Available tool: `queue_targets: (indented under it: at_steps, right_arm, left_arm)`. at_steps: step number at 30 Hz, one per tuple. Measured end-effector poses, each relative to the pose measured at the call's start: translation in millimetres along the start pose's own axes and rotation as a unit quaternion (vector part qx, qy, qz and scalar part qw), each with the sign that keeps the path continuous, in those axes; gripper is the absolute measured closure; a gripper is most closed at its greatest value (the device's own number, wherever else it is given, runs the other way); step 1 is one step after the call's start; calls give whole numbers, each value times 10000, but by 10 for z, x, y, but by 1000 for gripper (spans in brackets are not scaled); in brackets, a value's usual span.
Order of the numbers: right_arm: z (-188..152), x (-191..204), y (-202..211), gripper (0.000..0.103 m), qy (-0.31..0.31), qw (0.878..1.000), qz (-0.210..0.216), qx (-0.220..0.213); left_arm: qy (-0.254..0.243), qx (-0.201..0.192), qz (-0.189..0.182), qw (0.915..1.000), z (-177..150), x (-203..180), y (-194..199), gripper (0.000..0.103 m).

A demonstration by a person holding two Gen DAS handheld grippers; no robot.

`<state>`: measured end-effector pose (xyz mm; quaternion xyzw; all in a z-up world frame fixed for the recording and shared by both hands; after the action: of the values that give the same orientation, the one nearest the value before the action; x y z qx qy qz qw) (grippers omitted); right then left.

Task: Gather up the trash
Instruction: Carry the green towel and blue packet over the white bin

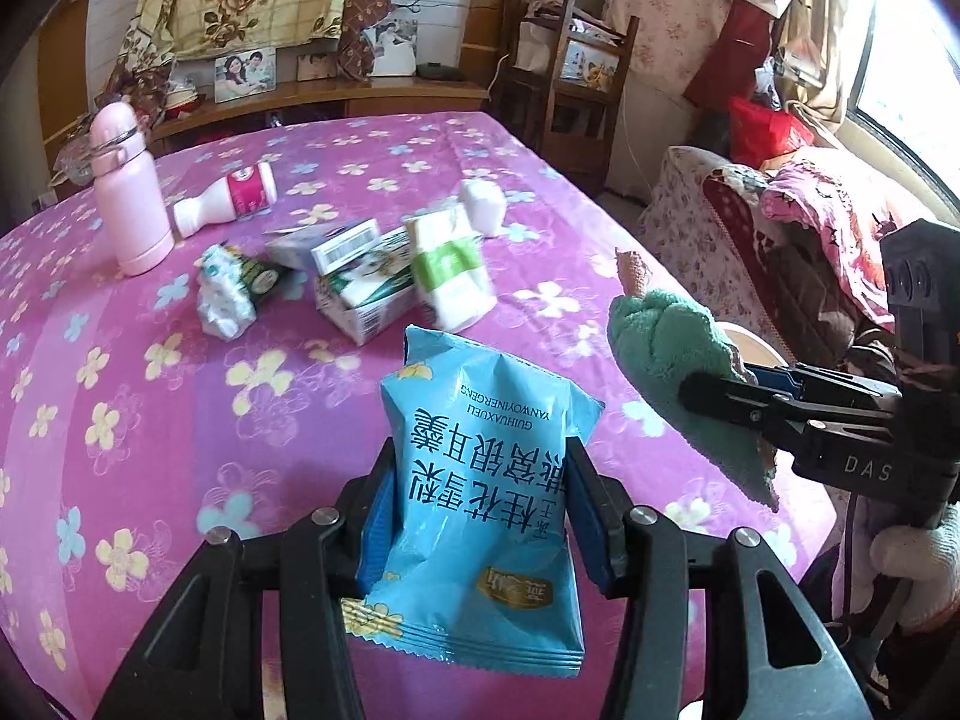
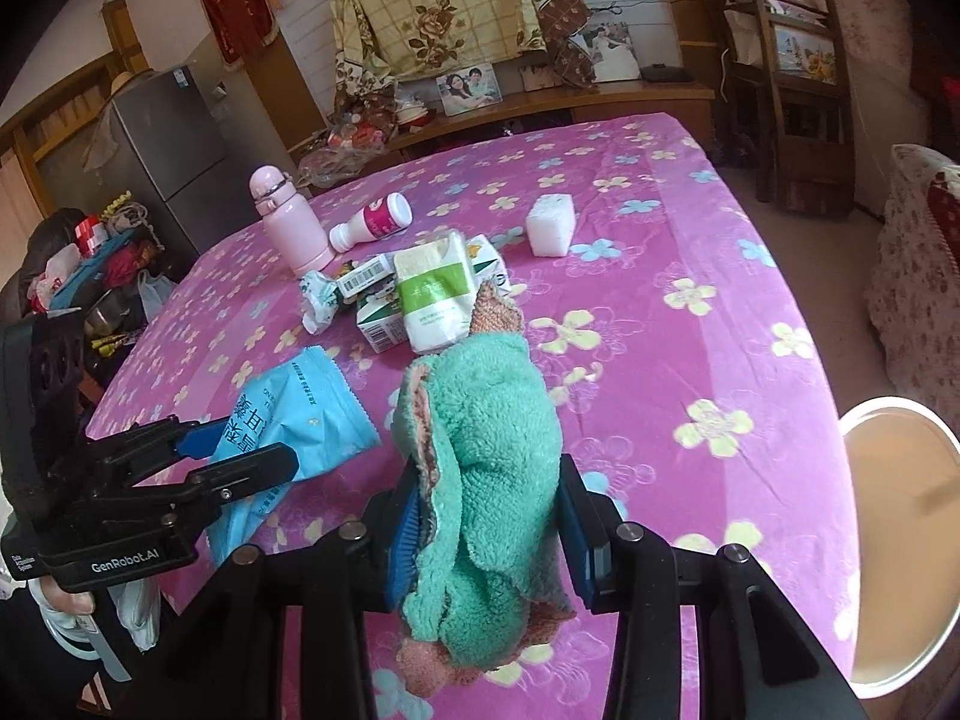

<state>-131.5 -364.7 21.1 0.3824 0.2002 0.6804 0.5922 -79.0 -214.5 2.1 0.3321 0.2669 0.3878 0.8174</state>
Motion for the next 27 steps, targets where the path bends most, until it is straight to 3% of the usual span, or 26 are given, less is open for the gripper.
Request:
queue_targets:
  at_steps: [17,21,27]
  right_arm:
    - [-190,-614,314,60,-559,9973,-359,-309]
    - [-201,-923,510,60,-770,9952,-385,-467]
    - [-251,-1688,927,60,-1131,9885,-752,-665]
  left_arm:
    - [-318,248,-303,9987,38,-716,-247,50]
    - [-359,294,-384,9982,87,-899,-307,50]
    - [-461,279,-665,9963,198,-1318,-397,50]
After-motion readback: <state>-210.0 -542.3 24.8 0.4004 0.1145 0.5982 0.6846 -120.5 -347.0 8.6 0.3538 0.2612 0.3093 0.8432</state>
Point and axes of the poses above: each gripper's, at about its wrist camera, not at the fingertips, and y roughly against the way its jaws point, x to its left, z to its top, the point moved 9 cm from there along -y, roughly the way its jaws point
